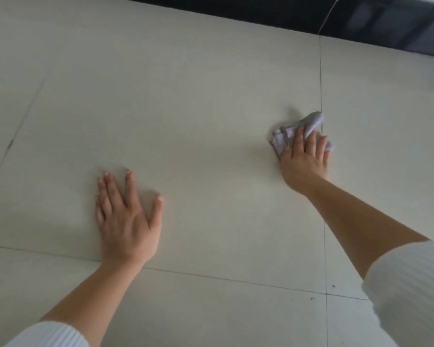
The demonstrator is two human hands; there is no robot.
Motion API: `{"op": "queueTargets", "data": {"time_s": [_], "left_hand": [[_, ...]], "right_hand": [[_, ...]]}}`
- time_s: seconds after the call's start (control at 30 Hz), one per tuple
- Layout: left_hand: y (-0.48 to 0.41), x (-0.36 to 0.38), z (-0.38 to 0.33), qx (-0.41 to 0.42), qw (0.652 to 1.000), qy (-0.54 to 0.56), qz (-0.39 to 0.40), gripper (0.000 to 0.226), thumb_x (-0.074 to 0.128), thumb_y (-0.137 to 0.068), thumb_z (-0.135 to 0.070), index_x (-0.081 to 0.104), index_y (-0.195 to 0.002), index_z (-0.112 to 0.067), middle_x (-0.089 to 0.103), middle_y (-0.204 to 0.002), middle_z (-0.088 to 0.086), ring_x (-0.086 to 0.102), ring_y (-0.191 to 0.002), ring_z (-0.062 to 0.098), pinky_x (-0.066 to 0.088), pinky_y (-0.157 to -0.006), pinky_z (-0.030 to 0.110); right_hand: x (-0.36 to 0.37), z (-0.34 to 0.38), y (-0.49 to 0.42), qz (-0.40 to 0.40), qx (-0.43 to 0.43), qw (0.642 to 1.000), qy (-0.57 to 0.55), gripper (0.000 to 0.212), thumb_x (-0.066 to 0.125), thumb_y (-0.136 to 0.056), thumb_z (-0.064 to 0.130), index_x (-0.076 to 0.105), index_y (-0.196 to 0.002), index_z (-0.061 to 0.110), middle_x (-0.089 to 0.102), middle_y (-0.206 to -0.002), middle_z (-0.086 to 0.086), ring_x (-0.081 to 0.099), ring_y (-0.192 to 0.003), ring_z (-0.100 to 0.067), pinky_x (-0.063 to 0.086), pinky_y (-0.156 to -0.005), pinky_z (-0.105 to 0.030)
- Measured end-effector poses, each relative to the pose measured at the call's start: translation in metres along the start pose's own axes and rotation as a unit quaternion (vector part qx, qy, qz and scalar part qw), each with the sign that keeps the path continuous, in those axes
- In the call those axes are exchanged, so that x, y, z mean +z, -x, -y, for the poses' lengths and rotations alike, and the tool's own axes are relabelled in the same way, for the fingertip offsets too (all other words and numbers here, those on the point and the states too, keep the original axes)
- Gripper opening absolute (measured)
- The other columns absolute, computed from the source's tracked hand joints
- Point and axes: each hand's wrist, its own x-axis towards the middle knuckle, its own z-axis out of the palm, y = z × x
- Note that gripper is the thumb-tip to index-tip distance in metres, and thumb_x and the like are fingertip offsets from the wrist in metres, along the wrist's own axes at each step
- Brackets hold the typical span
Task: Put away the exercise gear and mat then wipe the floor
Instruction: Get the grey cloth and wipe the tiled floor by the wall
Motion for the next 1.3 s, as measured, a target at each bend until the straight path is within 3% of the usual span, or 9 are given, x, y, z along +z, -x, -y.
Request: {"op": "queueTargets", "data": {"time_s": [0.1, 0.2, 0.4, 0.47, 0.53, 0.67, 0.93, 1.17, 1.3], "left_hand": [[-0.001, -0.001, -0.001, -0.004, 1.000, -0.002, 0.000, 0.076, 0.024, -0.088, -0.056, 0.026, -0.147, -0.009, 0.020, -0.151, 0.029, 0.017, -0.141, 0.039, 0.017, -0.112, 0.046], [-0.002, -0.003, -0.002, -0.009, 1.000, 0.007, 0.018, 0.074, 0.027, -0.088, -0.054, 0.027, -0.146, -0.008, 0.021, -0.150, 0.030, 0.019, -0.141, 0.040, 0.018, -0.111, 0.047], [-0.004, -0.012, -0.003, -0.013, 0.999, 0.020, 0.047, 0.073, 0.033, -0.087, -0.052, 0.028, -0.145, -0.009, 0.020, -0.151, 0.029, 0.016, -0.142, 0.039, 0.021, -0.109, 0.051], [-0.004, -0.013, -0.004, -0.017, 0.998, 0.025, 0.050, 0.072, 0.033, -0.087, -0.052, 0.028, -0.145, -0.010, 0.020, -0.151, 0.029, 0.017, -0.141, 0.039, 0.021, -0.109, 0.050], [-0.003, -0.014, -0.005, -0.017, 0.998, 0.038, 0.048, 0.072, 0.031, -0.087, -0.053, 0.029, -0.145, -0.009, 0.020, -0.151, 0.029, 0.018, -0.141, 0.039, 0.020, -0.109, 0.050], [-0.004, -0.007, -0.001, -0.016, 0.999, 0.051, 0.011, 0.073, 0.033, -0.086, -0.054, 0.029, -0.145, -0.011, 0.020, -0.151, 0.027, 0.017, -0.141, 0.038, 0.020, -0.109, 0.050], [-0.004, 0.001, -0.003, -0.019, 0.999, 0.044, -0.022, 0.077, 0.029, -0.084, -0.056, 0.029, -0.146, -0.010, 0.020, -0.152, 0.026, 0.016, -0.141, 0.038, 0.020, -0.107, 0.051], [-0.004, 0.000, -0.004, -0.021, 0.999, 0.029, -0.022, 0.077, 0.028, -0.084, -0.057, 0.030, -0.145, -0.010, 0.021, -0.151, 0.027, 0.018, -0.140, 0.039, 0.022, -0.107, 0.050], [-0.003, -0.003, -0.004, -0.020, 0.999, 0.032, -0.024, 0.076, 0.029, -0.084, -0.055, 0.032, -0.144, -0.009, 0.023, -0.150, 0.027, 0.020, -0.139, 0.039, 0.022, -0.107, 0.049]], "right_hand": [[0.032, 0.050, 0.051, -0.006, -0.164, 0.986, 0.036, 0.057, 0.014, -0.101, 0.037, -0.001, -0.153, 0.021, -0.007, -0.161, -0.006, -0.014, -0.146, -0.029, -0.014, -0.117, -0.038], [0.060, 0.061, 0.128, 0.005, -0.300, 0.949, 0.091, 0.056, 0.022, -0.099, 0.036, 0.021, -0.151, 0.016, 0.023, -0.157, -0.011, 0.012, -0.146, -0.036, 0.004, -0.117, -0.046], [0.074, 0.040, 0.224, 0.081, -0.378, 0.910, 0.150, 0.074, 0.038, -0.090, 0.037, 0.004, -0.153, 0.017, 0.032, -0.154, -0.002, 0.022, -0.144, -0.028, 0.017, -0.113, -0.043], [0.070, 0.038, 0.217, 0.093, -0.343, 0.919, 0.173, 0.080, 0.047, -0.085, 0.037, 0.008, -0.152, 0.018, 0.036, -0.152, -0.002, 0.028, -0.142, -0.025, 0.020, -0.117, -0.045], [0.052, 0.040, 0.193, 0.087, -0.253, 0.951, 0.156, 0.068, 0.036, -0.090, 0.038, 0.017, -0.151, 0.018, 0.036, -0.153, -0.005, 0.025, -0.143, -0.024, 0.020, -0.116, -0.042], [0.016, 0.040, 0.081, 0.069, -0.126, 0.984, 0.104, 0.059, 0.009, -0.101, 0.044, -0.015, -0.150, 0.022, -0.015, -0.160, -0.006, -0.016, -0.146, -0.024, -0.010, -0.119, -0.037], [-0.009, 0.096, -0.056, 0.050, 0.019, 0.998, 0.022, 0.060, 0.013, -0.101, 0.046, -0.011, -0.152, 0.027, -0.020, -0.158, -0.010, -0.021, -0.144, -0.035, -0.013, -0.116, -0.047], [0.030, 0.110, 0.023, 0.042, -0.233, 0.968, 0.084, 0.057, 0.005, -0.098, 0.048, -0.007, -0.152, 0.031, -0.015, -0.160, -0.007, -0.020, -0.144, -0.033, -0.013, -0.118, -0.045], [0.059, 0.088, 0.107, 0.035, -0.359, 0.928, 0.099, 0.059, 0.013, -0.098, 0.044, 0.014, -0.153, 0.022, 0.015, -0.159, -0.009, 0.006, -0.147, -0.036, 0.009, -0.119, -0.049]]}}
